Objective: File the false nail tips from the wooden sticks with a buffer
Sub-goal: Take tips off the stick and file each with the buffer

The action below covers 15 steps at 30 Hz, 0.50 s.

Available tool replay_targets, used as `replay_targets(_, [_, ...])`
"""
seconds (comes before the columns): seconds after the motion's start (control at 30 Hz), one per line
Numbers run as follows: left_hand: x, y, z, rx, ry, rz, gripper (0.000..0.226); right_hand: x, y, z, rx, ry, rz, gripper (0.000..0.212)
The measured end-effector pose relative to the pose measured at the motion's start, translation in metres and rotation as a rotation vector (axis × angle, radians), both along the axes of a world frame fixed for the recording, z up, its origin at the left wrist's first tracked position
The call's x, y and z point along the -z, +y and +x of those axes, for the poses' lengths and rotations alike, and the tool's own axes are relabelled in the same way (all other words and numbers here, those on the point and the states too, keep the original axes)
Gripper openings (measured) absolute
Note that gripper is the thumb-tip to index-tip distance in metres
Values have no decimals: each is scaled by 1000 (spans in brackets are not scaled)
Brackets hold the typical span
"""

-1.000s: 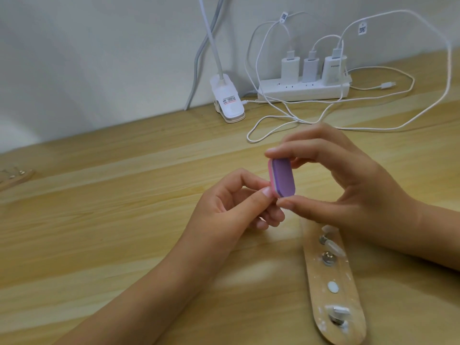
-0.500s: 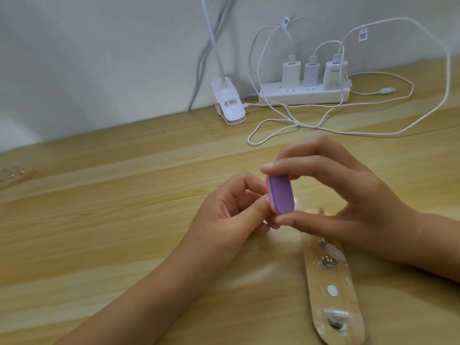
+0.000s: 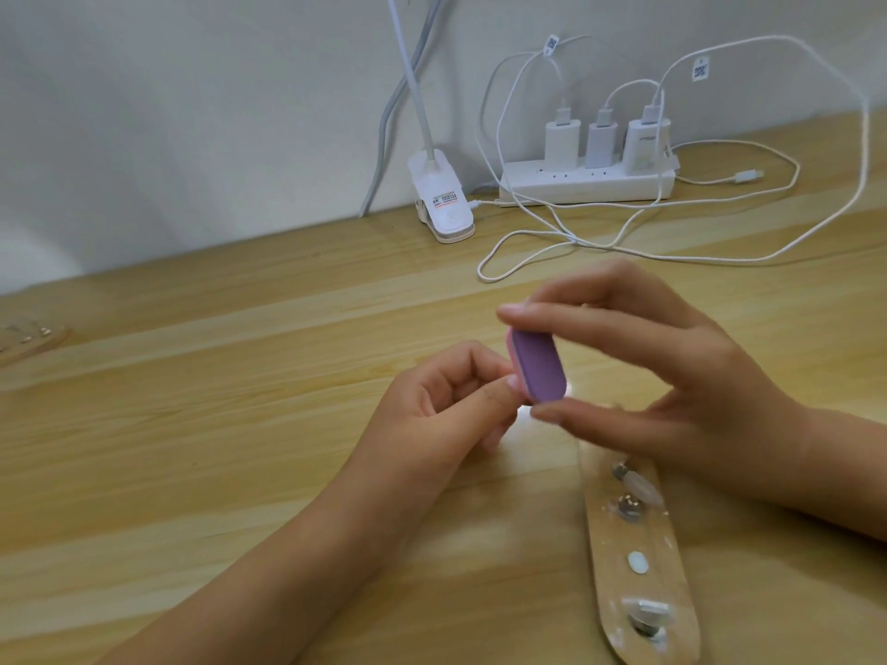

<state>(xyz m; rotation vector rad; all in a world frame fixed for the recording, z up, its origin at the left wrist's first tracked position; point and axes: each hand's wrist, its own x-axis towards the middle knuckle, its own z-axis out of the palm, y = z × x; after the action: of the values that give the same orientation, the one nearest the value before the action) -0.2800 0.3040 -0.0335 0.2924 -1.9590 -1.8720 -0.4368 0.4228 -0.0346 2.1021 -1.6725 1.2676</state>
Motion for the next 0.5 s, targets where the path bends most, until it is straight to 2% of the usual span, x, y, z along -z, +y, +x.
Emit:
replay_targets(0.27, [-1, -2, 1, 36, -12, 11, 19, 0, 1, -2, 22, 77, -39, 44])
replay_targets(0.5, [-3, -3, 2, 78, 0, 33, 9, -1, 1, -4, 28, 91, -30, 44])
